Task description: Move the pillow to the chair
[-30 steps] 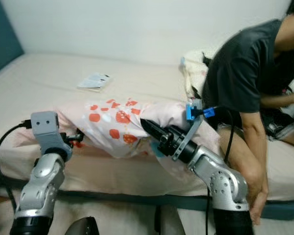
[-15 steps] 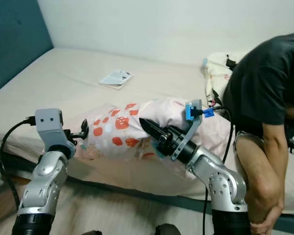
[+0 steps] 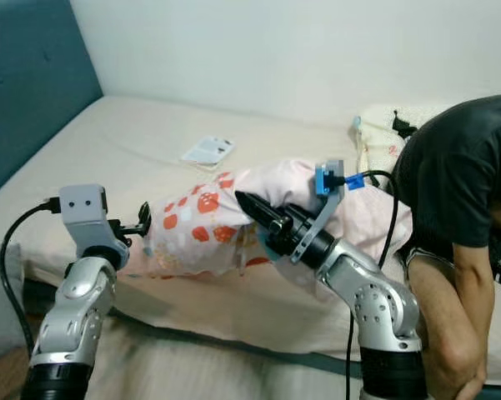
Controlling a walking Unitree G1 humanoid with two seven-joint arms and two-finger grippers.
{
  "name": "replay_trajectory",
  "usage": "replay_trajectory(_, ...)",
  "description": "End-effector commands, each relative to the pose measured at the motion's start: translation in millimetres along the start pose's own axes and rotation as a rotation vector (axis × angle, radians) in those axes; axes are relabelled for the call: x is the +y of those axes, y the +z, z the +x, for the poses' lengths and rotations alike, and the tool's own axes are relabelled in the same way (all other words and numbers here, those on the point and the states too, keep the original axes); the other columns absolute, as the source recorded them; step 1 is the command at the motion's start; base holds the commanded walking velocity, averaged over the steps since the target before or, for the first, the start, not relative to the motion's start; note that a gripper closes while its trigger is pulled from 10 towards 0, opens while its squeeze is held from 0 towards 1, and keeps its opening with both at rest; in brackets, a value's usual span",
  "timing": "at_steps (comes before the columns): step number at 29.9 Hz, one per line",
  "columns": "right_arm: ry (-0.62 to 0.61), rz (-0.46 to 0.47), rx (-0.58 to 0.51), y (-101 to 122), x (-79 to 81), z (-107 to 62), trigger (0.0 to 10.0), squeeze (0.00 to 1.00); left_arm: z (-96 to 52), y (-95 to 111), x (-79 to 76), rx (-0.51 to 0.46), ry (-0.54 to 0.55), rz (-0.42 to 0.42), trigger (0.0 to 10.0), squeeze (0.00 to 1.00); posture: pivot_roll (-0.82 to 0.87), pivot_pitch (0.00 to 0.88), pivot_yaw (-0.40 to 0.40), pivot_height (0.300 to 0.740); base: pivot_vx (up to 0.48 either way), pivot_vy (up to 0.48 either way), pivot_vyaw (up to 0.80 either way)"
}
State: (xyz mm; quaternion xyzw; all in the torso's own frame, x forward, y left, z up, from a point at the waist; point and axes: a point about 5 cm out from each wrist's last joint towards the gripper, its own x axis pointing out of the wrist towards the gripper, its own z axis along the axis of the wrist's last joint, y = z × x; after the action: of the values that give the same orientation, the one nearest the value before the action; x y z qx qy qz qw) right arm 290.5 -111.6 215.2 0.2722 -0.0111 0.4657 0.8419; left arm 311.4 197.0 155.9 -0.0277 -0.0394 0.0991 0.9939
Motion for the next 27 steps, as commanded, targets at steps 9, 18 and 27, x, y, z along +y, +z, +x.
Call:
replay_trajectory(9,0.076,-0.026,-0.042,6.8,12.1,6.3,0.0,0.00,0.1,-8.7,-0.1,0.052,0.009,-0.014,10.0,0.00,-0.03,0.015,-0.038,0.740,-0.373,0.000,0.00)
replay_trajectory(18,-0.035,-0.069,-0.041,3.5,-2.2,-1.8,10.0,0.00,-3.0,-8.2,-3.2,0.034,-0.004,0.022,10.0,0.00,-0.03,0.016,-0.033,0.740,-0.041,0.000,0.00)
replay_trajectory(27,-0.013,-0.083,-0.026,-2.8,-0.6,-13.3,10.0,0.00,-10.9,-3.7,-10.5,-0.006,-0.057,0.049,10.0,0.00,-0.03,0.018,-0.035,0.740,0.000,0.000,0.71)
